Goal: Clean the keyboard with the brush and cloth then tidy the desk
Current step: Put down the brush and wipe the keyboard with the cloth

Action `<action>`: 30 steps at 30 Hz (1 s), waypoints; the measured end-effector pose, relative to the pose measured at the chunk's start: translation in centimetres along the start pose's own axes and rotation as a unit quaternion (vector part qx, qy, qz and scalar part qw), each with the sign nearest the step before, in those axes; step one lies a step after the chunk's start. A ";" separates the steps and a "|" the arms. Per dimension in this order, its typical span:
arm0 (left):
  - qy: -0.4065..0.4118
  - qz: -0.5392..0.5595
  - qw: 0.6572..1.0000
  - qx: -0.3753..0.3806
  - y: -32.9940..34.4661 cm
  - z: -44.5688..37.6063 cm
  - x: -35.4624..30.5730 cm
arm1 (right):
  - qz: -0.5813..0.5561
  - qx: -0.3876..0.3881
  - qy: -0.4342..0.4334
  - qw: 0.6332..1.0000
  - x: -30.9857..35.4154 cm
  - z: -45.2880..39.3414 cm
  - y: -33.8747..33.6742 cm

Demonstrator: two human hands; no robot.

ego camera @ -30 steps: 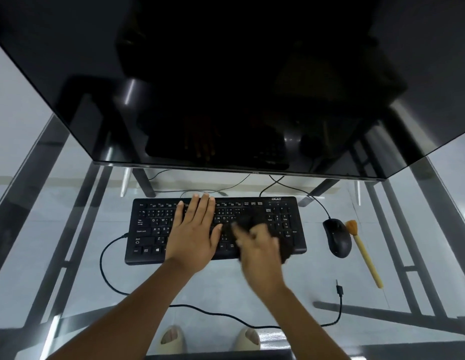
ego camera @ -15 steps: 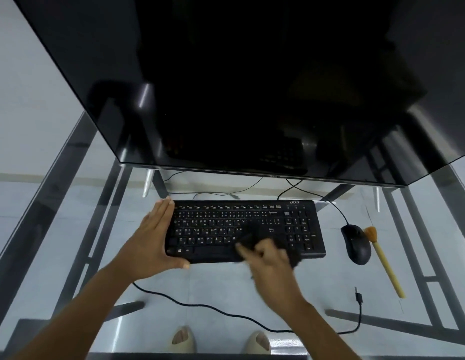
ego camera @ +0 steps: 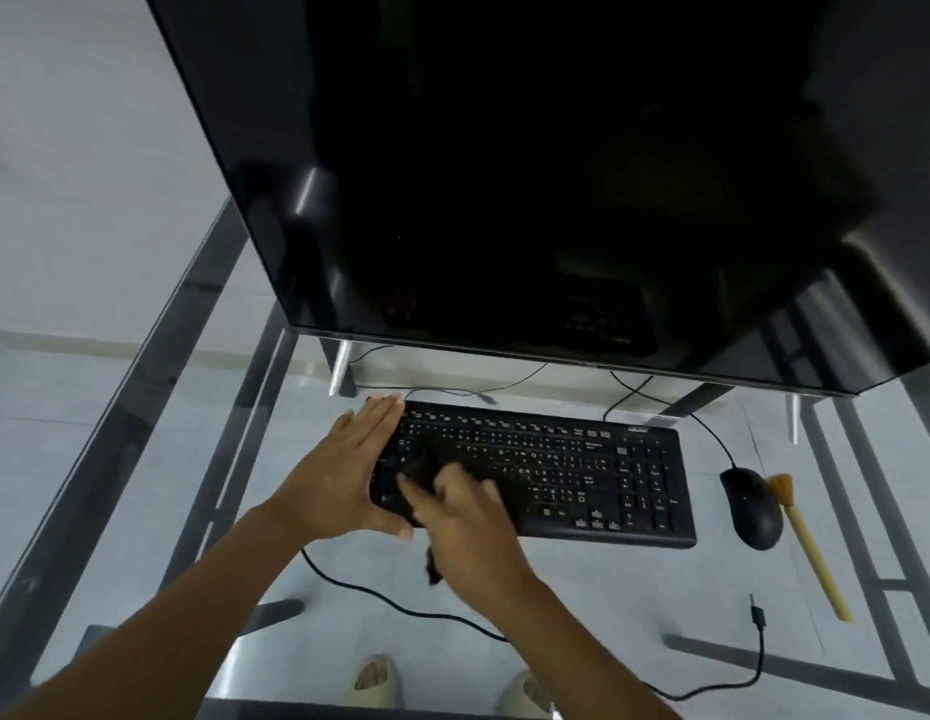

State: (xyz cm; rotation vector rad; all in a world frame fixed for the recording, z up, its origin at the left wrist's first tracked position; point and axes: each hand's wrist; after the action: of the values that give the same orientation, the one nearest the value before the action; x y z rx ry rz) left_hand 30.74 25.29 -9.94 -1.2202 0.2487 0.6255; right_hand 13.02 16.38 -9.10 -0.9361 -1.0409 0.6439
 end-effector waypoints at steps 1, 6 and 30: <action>0.002 -0.008 1.000 0.002 -0.1 -0.2 -0.1 | 0.003 -0.009 0.013 1.000 -0.9 -0.2 -0.6; 0.000 -0.023 1.000 -0.013 0.2 -0.1 -0.1 | -0.009 -0.176 0.229 0.957 -6.1 -1.8 -2.9; 0.017 0.125 0.992 0.028 -1.6 0.5 1.3 | -0.012 -0.161 0.168 0.972 -1.1 -6.4 -1.8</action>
State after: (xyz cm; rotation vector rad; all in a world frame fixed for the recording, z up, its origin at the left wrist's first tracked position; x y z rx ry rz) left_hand 32.68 25.84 -9.12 -1.1560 0.4495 0.8099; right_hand 18.52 12.54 -9.30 -1.2637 -0.8614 0.2831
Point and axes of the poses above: each hand's wrist, its own z-axis away from the middle knuckle, its own y-axis out of the palm, x = y × z, and after that the axes turned 11 degrees about x, right-handed
